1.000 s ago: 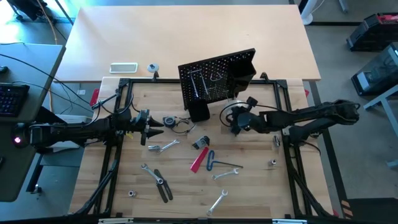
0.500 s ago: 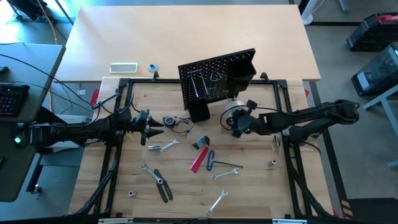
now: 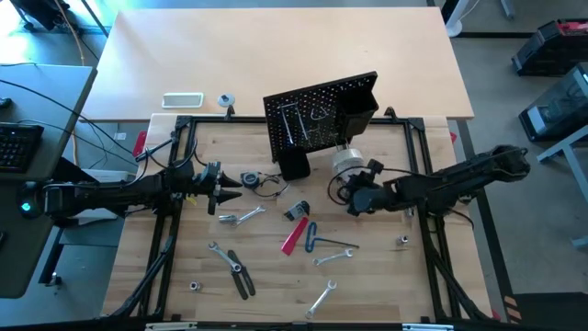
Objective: Hang tools onto peg board
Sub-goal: Hang the black spring clamp on the pegboard
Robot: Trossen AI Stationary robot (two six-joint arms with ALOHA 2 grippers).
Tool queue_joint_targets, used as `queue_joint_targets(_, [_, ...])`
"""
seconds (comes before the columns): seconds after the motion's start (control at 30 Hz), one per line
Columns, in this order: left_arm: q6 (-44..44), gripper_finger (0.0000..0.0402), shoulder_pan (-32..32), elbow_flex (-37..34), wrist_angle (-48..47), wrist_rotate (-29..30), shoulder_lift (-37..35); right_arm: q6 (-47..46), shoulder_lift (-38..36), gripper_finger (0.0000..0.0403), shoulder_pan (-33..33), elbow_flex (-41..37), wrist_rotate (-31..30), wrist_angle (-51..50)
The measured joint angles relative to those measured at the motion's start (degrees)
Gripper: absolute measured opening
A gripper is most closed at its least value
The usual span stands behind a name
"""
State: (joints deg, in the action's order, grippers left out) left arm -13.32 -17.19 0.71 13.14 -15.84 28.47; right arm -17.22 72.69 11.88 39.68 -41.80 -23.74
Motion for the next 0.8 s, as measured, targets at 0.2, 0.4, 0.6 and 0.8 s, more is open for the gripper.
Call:
queue_joint_targets(0.2, [0.0,0.0163,0.0,0.0,0.0,0.0,0.0,-7.0,0.0,0.0105,4.8,0.0,0.3,-3.7])
queue_joint_targets(0.4, [0.0,0.0163,0.0,0.0,0.0,0.0,0.0,-17.8,0.0,0.0105,9.5,0.0,1.5,-10.5])
queue_joint_targets(0.6, [0.0,0.0163,0.0,0.0,0.0,0.0,0.0,-25.4,0.0,0.0105,13.4,-0.9,3.3,-14.8])
queue_joint_targets(0.8, [0.0,0.0163,0.0,0.0,0.0,0.0,0.0,-31.4,0.0,0.0105,15.5,-3.9,3.2,-15.9])
